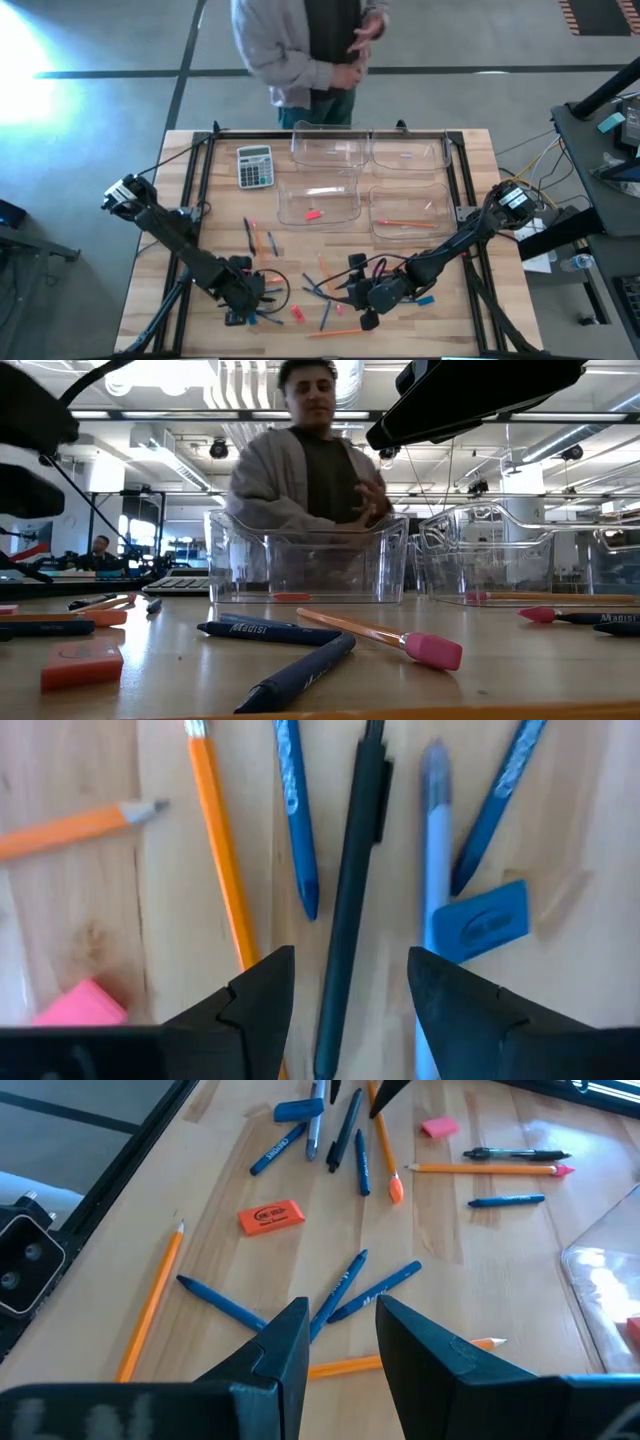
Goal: Sort crayons/erasers/pens/pencils in bins
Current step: Put the black pen into the top left transparent bin
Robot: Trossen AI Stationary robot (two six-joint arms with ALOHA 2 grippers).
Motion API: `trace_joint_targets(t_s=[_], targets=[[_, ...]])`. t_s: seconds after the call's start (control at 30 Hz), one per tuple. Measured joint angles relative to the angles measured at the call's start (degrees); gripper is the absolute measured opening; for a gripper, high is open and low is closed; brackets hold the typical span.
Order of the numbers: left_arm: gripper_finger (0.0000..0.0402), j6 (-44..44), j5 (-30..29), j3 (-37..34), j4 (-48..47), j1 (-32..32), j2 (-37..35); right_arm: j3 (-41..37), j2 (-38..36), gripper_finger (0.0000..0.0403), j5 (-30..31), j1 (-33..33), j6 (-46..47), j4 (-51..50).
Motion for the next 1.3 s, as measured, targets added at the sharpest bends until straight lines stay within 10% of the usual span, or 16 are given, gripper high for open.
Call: trace_joint_targets(t_s=[0.47, 0.87, 1.3], targets=[[0.0175, -0.56, 0.97, -0.56, -0.72, 0.02, 3.87, 0.00, 0.00, 0.0109, 0.74, 0.00, -0.02, -0.02], [0.0016, -0.21, -0.74, -0.78, -1.44, 0.07, 4.13, 0.81, -2.16, 0.0109, 0.61, 0.23, 4.19, -6.81], [0.0012, -0.22, -1.80, 2.00, -4.79, 0.13, -3.01, 2.98, -10.74, 0.0109, 8.38, 5.81, 7.25, -14.65]])
